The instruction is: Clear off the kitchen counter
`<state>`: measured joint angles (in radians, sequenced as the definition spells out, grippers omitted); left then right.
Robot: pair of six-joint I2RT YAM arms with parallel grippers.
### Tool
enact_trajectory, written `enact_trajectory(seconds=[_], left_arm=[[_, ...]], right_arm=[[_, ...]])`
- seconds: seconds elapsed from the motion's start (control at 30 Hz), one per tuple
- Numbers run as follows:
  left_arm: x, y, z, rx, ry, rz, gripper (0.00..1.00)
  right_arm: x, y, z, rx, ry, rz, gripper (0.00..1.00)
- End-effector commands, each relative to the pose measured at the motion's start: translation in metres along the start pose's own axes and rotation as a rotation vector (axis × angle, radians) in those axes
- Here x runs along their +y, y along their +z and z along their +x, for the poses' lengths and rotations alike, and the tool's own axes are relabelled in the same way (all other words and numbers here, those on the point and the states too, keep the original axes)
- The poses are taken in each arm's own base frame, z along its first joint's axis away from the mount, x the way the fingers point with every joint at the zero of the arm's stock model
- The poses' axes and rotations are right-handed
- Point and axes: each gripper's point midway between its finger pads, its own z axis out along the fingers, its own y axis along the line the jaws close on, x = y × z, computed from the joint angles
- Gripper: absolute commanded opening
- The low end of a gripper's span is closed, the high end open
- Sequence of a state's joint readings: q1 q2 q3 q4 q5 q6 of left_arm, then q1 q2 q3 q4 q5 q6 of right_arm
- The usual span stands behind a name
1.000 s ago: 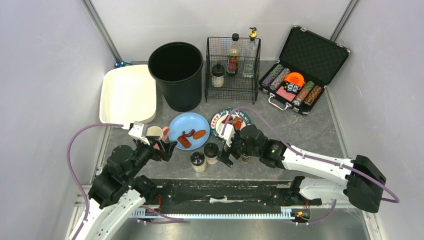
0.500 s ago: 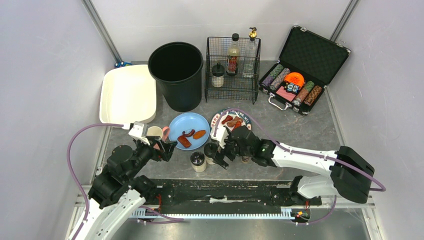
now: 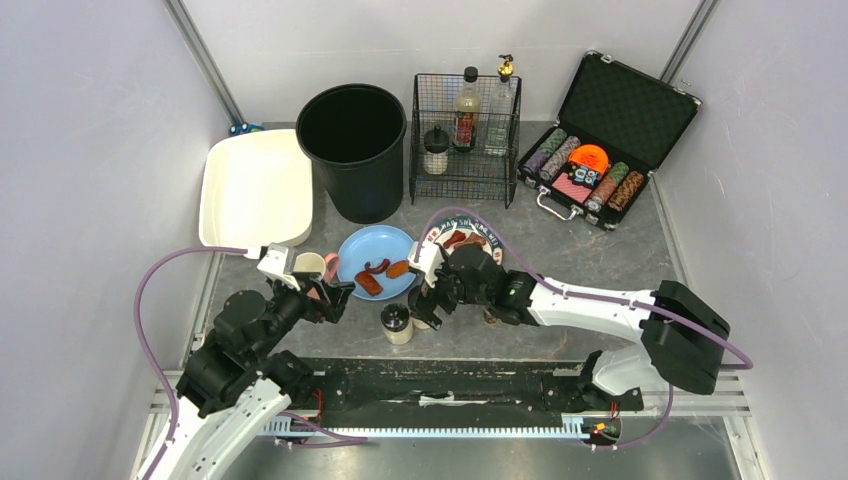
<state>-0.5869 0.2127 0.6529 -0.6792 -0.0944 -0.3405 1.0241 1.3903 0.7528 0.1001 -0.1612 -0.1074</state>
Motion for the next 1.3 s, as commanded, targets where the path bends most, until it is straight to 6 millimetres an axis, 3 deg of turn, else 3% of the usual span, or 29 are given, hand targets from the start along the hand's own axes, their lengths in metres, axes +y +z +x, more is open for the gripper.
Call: enact_trajectory(seconds=[0.0,0.4,0.57,0.8,1.03,1.27], left_arm=[[-0.004,-0.001,-0.006,-0.025,0.04,0.028,0.88],[-0.005,-0.001,-0.006,-0.027,0.041,0.032,0.88],[-0.004,-0.001,-0.005,-0.025,0.041,0.031,0.88],[-0.004,-0.001,-0.006,-0.026,0.04,0.03,0.88],[-0.004,-0.001,-0.006,-0.026,0.041,0.028,0.88],[-0.004,0.0,-0.005,-0.023,0.041,0.029,0.88]], right_arm=[[-0.001,0.005,-0.029,-0.068,-0.002,0.002,0.98],[-0.002,0.012,-0.012,-0.007,0.002,0.01,0.89],[-0.002,0.011,-0.012,-0.008,0.004,0.008,0.76],[-0.002,0.007,-0.015,-0.021,0.005,0.016,0.42],[-0.002,-0.007,-0.033,-0.075,0.01,0.032,0.22],[-0.007,-0.032,-0.066,-0.172,0.007,0.076,0.15]])
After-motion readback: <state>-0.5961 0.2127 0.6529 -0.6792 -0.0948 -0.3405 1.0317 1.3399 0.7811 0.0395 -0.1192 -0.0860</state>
